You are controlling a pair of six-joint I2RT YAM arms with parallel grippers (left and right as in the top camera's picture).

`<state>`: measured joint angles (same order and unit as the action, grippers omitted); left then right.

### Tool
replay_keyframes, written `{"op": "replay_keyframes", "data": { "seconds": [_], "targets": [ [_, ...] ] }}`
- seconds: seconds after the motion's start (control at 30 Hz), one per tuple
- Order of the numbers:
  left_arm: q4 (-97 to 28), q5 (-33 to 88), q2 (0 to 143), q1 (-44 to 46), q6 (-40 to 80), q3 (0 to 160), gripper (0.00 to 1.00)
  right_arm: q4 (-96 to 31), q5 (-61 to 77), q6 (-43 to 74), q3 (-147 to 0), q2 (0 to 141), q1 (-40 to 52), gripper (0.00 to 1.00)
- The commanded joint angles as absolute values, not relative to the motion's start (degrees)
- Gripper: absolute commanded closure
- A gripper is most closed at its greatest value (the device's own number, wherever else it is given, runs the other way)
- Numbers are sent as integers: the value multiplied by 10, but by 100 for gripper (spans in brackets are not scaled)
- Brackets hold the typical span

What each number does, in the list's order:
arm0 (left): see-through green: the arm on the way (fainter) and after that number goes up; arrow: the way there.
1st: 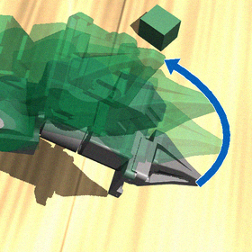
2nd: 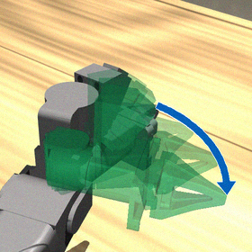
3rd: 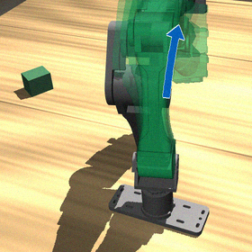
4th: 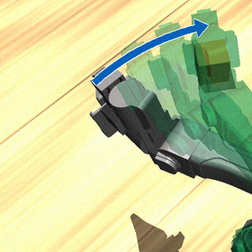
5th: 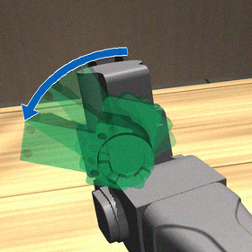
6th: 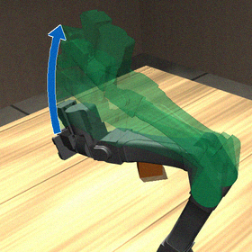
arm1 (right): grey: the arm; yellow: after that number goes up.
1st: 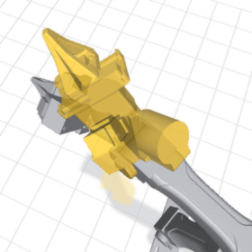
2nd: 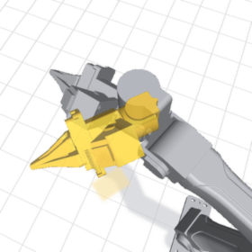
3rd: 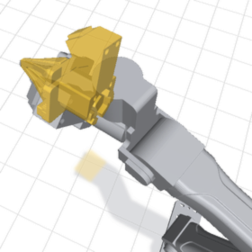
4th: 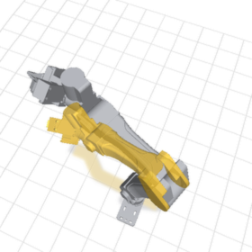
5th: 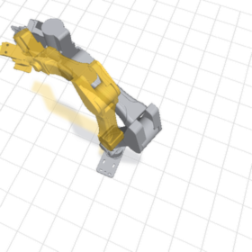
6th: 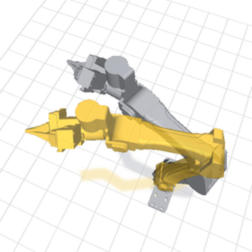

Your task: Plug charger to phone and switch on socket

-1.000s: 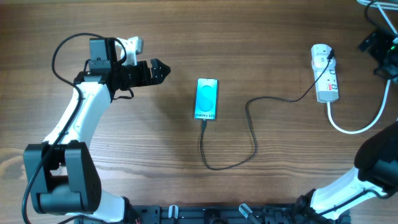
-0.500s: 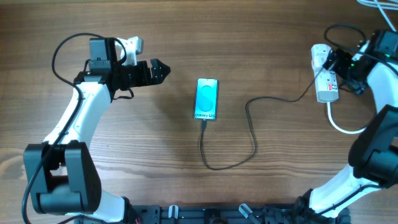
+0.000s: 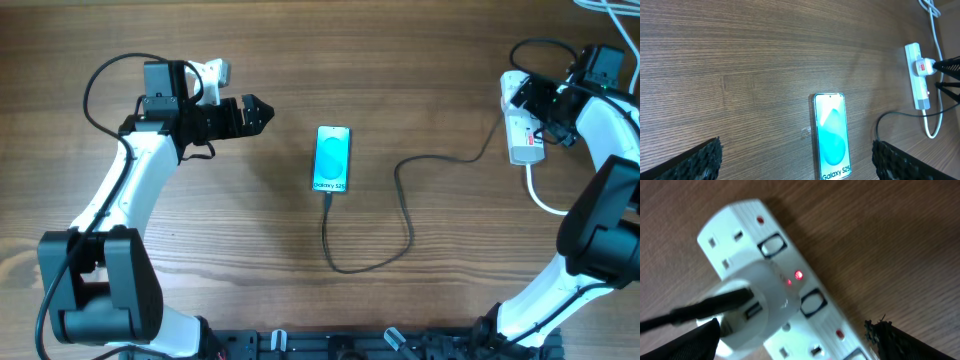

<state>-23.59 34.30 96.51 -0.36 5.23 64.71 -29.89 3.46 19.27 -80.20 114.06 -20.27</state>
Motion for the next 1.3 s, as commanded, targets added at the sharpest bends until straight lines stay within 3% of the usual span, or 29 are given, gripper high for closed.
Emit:
{"op": "replay_keyframes", "data": {
  "seconds": [0.0,0.4,1.27],
  "targets": [
    [-236,339,957,-1,49,645,0,-307,-10,197,-798,1182,-201,0],
    [-236,339,957,-1,49,645,0,-378,34,165,-857,1150,-203,0],
    [-236,339,957,-1,49,645,0,-358,57,136,-851,1090,-205,0]
  ]
}}
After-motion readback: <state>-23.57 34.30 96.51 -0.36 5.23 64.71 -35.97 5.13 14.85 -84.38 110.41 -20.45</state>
